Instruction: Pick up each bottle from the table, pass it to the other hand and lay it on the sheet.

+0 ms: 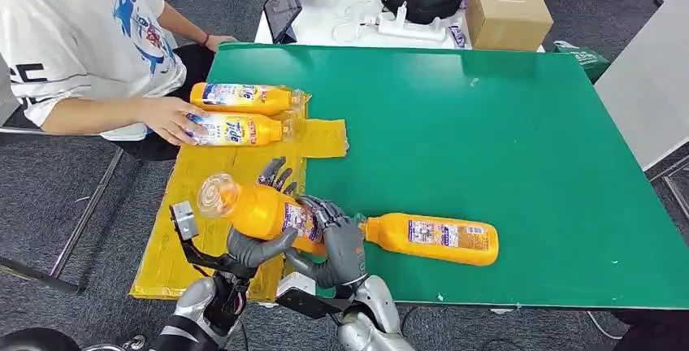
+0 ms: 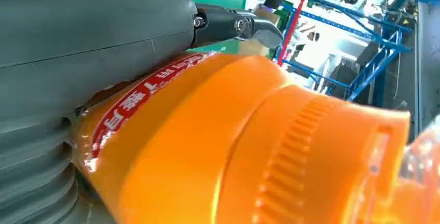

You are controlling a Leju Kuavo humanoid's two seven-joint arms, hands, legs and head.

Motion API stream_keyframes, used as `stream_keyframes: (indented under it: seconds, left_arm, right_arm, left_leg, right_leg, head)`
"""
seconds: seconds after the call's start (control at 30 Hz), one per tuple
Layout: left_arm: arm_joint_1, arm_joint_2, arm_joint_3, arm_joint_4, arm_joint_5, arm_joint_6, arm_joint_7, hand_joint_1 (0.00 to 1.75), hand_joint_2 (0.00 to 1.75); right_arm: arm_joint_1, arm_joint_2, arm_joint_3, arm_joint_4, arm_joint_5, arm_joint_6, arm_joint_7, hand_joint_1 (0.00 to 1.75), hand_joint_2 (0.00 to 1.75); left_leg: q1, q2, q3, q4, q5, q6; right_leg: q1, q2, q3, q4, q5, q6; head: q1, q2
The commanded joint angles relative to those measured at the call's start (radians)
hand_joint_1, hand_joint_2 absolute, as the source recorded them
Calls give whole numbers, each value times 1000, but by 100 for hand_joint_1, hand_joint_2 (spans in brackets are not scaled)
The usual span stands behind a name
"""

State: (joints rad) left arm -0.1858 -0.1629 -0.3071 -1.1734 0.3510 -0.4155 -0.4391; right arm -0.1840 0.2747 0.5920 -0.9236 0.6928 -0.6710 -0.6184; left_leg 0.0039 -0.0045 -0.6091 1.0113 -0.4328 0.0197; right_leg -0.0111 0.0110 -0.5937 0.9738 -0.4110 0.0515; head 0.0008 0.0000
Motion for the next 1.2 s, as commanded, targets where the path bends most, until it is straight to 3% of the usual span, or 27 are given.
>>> stream_keyframes:
  seconds: [0.03,0.6,0.63,0.67,0.8,0.87,1.0,1.2]
  left_arm:
    - [-49,-5,-93,11,-27,-38,-13,175,175]
    - [-45,-12,-66,-4,-5,-37,-7,175,175]
    - [-47,-13,-60,-7,-5,-32,-8,175,175]
    - [-48,-17,-43,-19,-32,18,-17,175,175]
    - [-76,-6,29,-96,-314,340,-83,175,175]
    - [-94,-7,76,-112,-360,403,-83,175,175]
    - [-140,-7,165,-123,-519,626,-117,175,175]
    - [-184,1,202,-91,-631,755,-125,175,175]
  right_arm:
    - [-39,-13,59,80,16,46,22,175,175]
    - [-42,-13,49,85,29,29,31,175,175]
    - [-41,-11,46,83,28,24,34,84,175]
    - [-38,-10,40,74,15,35,37,0,0]
    - [30,-55,-32,-170,-216,226,-5,0,0]
    - [72,-84,-73,-327,-280,271,-1,0,0]
    - [144,-104,-164,-594,-342,273,-16,0,0]
    - [163,-105,-193,-686,-360,252,-23,0,0]
  left_leg:
    - [1,-2,2,0,-1,-1]
    - [0,-2,1,0,0,0]
    - [1,-2,2,1,-1,0]
    - [1,-2,2,0,-1,0]
    - [1,-3,2,1,-1,-1]
    - [1,-3,0,2,-1,0]
    - [1,-3,-2,1,0,0]
    - [1,-4,2,2,-2,-1]
  right_leg:
    - [1,-3,3,0,-1,-1]
    - [1,-2,2,0,-1,-1]
    - [1,-3,4,0,-1,-1]
    - [1,-3,3,0,-1,-1]
    - [1,-4,3,1,-2,-1]
    - [1,-4,2,1,-2,-1]
    - [1,-4,0,1,-1,-1]
    - [1,-5,4,2,-3,-2]
  head:
    - [0,0]
    - [0,0]
    - [0,0]
    - [0,0]
    - [0,0]
    - [0,0]
    - [0,0]
    - [0,0]
